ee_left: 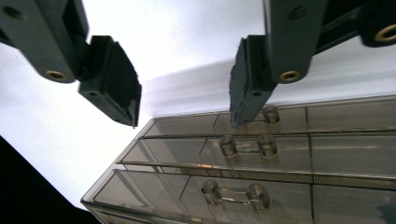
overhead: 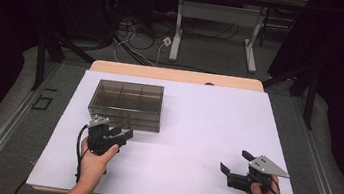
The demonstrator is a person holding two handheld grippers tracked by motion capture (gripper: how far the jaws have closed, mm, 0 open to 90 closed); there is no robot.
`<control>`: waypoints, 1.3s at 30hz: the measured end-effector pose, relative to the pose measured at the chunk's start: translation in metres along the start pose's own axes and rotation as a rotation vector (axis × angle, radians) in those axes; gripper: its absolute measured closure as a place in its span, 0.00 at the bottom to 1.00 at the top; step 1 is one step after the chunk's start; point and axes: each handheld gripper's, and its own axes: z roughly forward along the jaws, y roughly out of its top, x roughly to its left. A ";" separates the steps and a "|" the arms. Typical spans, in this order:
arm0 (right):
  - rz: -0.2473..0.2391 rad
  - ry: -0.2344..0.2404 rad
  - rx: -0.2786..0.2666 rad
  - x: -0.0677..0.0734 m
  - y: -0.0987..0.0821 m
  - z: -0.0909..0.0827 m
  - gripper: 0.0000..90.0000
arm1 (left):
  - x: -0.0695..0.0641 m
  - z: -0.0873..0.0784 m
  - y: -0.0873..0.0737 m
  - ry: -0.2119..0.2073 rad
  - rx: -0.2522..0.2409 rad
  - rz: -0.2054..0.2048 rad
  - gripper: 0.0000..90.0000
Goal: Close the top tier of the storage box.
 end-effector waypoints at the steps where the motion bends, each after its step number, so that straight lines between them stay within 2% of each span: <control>1: -0.002 0.002 0.004 0.001 0.000 0.000 0.10 | -0.001 -0.002 0.000 0.007 -0.007 0.017 0.46; 2: -0.006 0.002 0.001 0.001 0.000 0.000 0.10 | -0.001 -0.002 0.000 0.007 -0.007 0.017 0.46; 3: -0.004 0.003 0.001 0.001 0.000 0.000 0.10 | -0.002 -0.004 0.000 0.003 -0.013 0.048 0.45; 4: -0.006 0.003 0.002 0.001 0.000 0.000 0.10 | -0.003 -0.005 0.000 0.004 -0.010 0.055 0.44; 6: -0.005 0.004 0.002 0.002 0.000 0.000 0.10 | -0.003 -0.007 0.000 0.002 -0.010 0.059 0.44; 8: -0.004 0.001 0.001 0.002 0.000 0.000 0.10 | -0.003 -0.009 0.001 -0.019 -0.016 0.059 0.44; 12: 0.000 0.001 -0.005 0.002 0.000 -0.001 0.10 | -0.004 -0.014 0.001 -0.042 0.014 0.061 0.41; 15: -0.001 -0.003 -0.001 0.002 -0.001 -0.003 0.10 | -0.005 -0.015 0.001 -0.090 0.032 0.080 0.22; 17: -0.002 -0.006 -0.002 0.002 -0.001 -0.004 0.10 | -0.006 -0.016 0.000 -0.088 0.028 0.091 0.20; 19: 0.003 -0.010 0.001 0.002 -0.001 -0.005 0.10 | -0.008 -0.019 0.000 -0.071 0.020 0.131 0.11; 21: 0.005 -0.012 0.001 0.002 -0.001 -0.006 0.10 | -0.007 -0.020 0.000 -0.069 0.018 0.141 0.01; 24: -0.003 -0.012 -0.003 0.002 -0.002 -0.006 0.10 | -0.007 -0.024 -0.001 -0.066 0.001 0.138 0.00; 25: -0.004 -0.010 -0.008 0.002 -0.002 -0.006 0.10 | -0.006 -0.027 0.000 -0.044 -0.009 0.145 0.00; 28: 0.002 -0.015 -0.008 0.002 -0.002 -0.007 0.10 | -0.003 -0.030 -0.001 -0.041 -0.020 0.151 0.00; 34: -0.003 -0.015 -0.006 0.001 -0.002 -0.009 0.10 | 0.008 -0.043 -0.003 -0.021 -0.060 0.156 0.00; 35: -0.003 -0.016 -0.005 0.001 -0.002 -0.009 0.10 | 0.012 -0.048 -0.004 -0.010 -0.071 0.169 0.00; 39: -0.003 -0.019 -0.011 0.001 -0.001 -0.010 0.10 | 0.019 -0.054 -0.006 0.002 -0.089 0.183 0.00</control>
